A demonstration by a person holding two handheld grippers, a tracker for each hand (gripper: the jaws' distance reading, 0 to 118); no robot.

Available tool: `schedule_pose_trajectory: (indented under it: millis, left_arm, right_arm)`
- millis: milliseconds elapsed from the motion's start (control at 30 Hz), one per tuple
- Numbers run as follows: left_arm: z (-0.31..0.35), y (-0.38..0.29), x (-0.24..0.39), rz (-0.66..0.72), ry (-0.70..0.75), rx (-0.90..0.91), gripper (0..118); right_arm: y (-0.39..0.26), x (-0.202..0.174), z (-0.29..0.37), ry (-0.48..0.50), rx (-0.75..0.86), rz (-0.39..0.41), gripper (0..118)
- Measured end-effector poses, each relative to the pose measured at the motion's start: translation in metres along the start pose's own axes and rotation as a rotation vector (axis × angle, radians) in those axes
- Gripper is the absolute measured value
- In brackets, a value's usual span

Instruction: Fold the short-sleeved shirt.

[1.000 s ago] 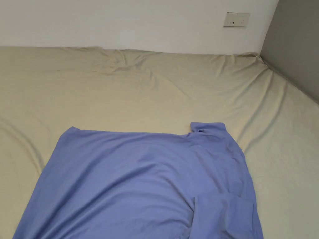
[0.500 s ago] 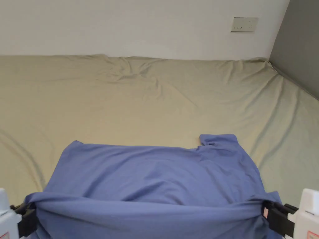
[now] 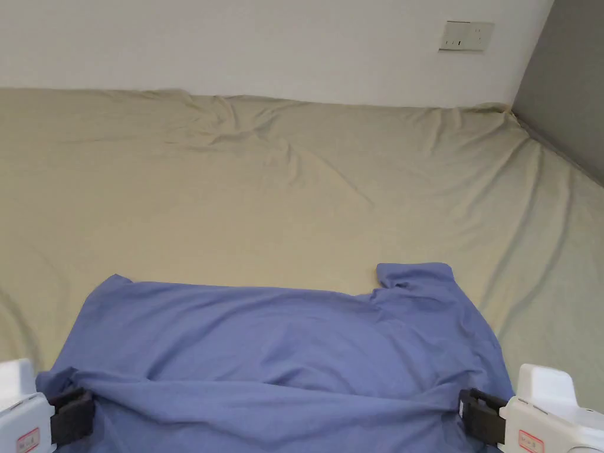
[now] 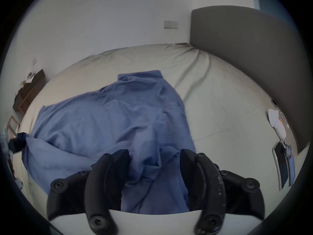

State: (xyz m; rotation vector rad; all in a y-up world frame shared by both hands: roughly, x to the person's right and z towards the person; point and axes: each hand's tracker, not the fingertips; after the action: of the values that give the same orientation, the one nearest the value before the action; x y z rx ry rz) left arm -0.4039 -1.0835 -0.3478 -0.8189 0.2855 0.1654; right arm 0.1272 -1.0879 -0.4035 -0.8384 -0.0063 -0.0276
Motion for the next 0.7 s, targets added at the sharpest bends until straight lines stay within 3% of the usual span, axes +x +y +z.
schedule_pose_trajectory:
  millis: [33, 100, 167, 200, 233, 300, 333, 433, 700]
  left_arm:
    - [0.009, -0.004, -0.007, 0.024, -0.022, -0.003, 99]
    - [0.032, -0.012, -0.021, 0.076, -0.082, 0.012, 95]
    - [0.056, -0.022, -0.03, 0.087, -0.073, 0.056, 66]
    - [0.069, -0.027, -0.031, 0.069, -0.056, 0.079, 66]
    - [0.079, -0.032, -0.032, 0.044, -0.029, 0.095, 59]
    - [0.092, -0.042, -0.032, 0.002, 0.025, 0.091, 21]
    - [0.101, -0.048, -0.027, 0.0, 0.025, 0.08, 4]
    - [0.117, -0.069, -0.031, 0.063, -0.049, 0.045, 0]
    - [0.106, -0.085, -0.03, 0.065, -0.08, 0.011, 0]
  right_arm:
    - [-0.003, 0.007, 0.01, 0.023, 0.037, -0.049, 67]
    - [-0.009, 0.017, 0.038, 0.04, 0.116, -0.123, 67]
    - [-0.018, 0.025, 0.065, 0.052, 0.159, -0.136, 67]
    - [-0.024, 0.026, 0.081, 0.061, 0.166, -0.131, 67]
    - [-0.03, 0.025, 0.096, 0.069, 0.162, -0.122, 67]
    - [-0.046, 0.024, 0.117, 0.079, 0.162, -0.103, 65]
    - [-0.054, 0.021, 0.128, 0.087, 0.164, -0.089, 55]
    - [-0.081, 0.009, 0.15, 0.077, 0.162, -0.086, 2]
    - [-0.125, -0.006, 0.159, 0.12, 0.029, -0.101, 2]
